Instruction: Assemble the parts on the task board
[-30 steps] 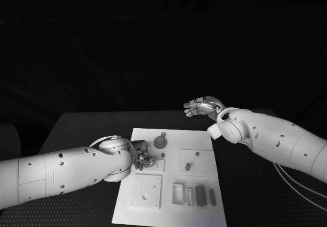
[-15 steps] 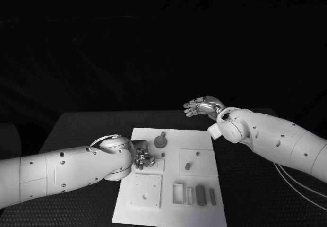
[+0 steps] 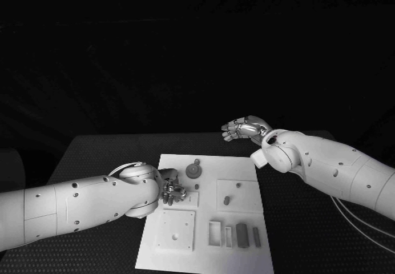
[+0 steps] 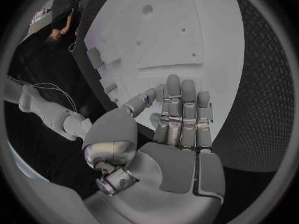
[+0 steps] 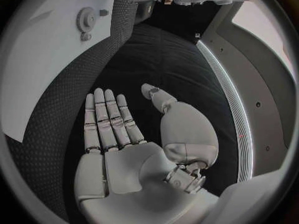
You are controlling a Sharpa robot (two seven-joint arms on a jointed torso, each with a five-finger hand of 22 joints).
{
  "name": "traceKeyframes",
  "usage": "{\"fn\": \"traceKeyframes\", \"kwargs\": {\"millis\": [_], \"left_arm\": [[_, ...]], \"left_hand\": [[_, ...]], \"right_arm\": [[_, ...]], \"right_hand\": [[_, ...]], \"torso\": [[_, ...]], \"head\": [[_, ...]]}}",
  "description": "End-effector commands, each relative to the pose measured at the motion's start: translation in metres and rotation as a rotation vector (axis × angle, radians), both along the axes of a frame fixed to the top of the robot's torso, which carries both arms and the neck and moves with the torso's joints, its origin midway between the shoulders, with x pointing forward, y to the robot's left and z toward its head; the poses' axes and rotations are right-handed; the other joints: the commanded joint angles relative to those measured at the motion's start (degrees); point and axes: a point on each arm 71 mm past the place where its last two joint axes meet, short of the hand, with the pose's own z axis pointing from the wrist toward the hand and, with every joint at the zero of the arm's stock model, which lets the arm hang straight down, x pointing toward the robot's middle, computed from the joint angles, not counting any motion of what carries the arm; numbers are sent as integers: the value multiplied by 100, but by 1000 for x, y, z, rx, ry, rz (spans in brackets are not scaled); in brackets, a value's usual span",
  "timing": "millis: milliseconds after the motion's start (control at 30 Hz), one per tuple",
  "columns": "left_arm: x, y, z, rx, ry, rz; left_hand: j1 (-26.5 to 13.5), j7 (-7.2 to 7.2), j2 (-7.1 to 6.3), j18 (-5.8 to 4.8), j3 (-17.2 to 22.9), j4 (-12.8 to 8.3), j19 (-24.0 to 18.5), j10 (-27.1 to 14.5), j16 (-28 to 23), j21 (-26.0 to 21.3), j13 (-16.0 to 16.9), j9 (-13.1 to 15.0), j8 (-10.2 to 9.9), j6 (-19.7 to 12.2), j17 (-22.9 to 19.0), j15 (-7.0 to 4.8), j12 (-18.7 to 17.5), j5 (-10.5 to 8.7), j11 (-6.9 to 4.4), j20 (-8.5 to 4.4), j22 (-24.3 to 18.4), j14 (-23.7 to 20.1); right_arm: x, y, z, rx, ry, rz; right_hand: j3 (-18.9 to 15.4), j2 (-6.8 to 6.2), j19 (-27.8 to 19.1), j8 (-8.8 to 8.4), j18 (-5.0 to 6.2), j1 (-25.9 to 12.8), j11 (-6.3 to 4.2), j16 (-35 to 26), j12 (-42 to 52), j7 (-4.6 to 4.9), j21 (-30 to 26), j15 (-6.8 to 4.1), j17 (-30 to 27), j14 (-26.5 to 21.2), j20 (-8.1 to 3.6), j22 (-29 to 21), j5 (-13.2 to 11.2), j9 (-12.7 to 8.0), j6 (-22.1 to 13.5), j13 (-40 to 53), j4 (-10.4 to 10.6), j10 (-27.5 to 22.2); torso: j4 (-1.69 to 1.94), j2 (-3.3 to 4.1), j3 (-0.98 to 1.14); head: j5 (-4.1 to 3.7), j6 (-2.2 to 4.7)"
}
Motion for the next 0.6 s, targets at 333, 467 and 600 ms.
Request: {"fn": "traceKeyframes", "kwargs": {"millis": [333, 467, 600], "left_arm": [[-4, -4, -7, 2, 41, -21], [-4, -4, -7, 3, 40, -19], [-3, -4, -7, 4, 39, -16]], "left_hand": [[-126, -265, 46, -43, 11, 121, 20, 176, 46, 58, 16, -8, 21, 316, -24, -39, 21, -59, -185, -324, 10, -6], [-146, -269, 68, -43, 15, 140, 22, 184, 55, 65, 20, -8, 23, 324, -28, -43, 24, -65, -188, -328, 7, -1], [-162, -271, 96, -43, 21, 154, 23, 188, 62, 71, 22, -8, 24, 329, -33, -45, 24, -67, -190, -331, 4, 1]], "right_arm": [[-1, 2, 0, -14, -5, 30], [-2, 2, 0, -17, -6, 34], [-2, 2, 0, -18, -5, 36]], "right_hand": [[12, 23, -27, 37, -5, 86, -19, -14, -50, 190, -38, 19, -22, -16, 3, 15, 5, -14, -23, -7, -78, 47], [17, 25, -28, 39, -5, 99, -19, -14, -53, 191, -43, 21, -26, -18, 4, 17, 10, -17, -23, -6, -89, 50], [20, 28, -30, 40, -6, 109, -19, -15, -56, 191, -47, 23, -30, -20, 5, 20, 15, -19, -22, -6, -97, 52]], "torso": [[2, 0, -3], [5, 0, -5], [2, -1, -2]], "head": [[-8, -11], [-8, -9], [-8, -10]]}}
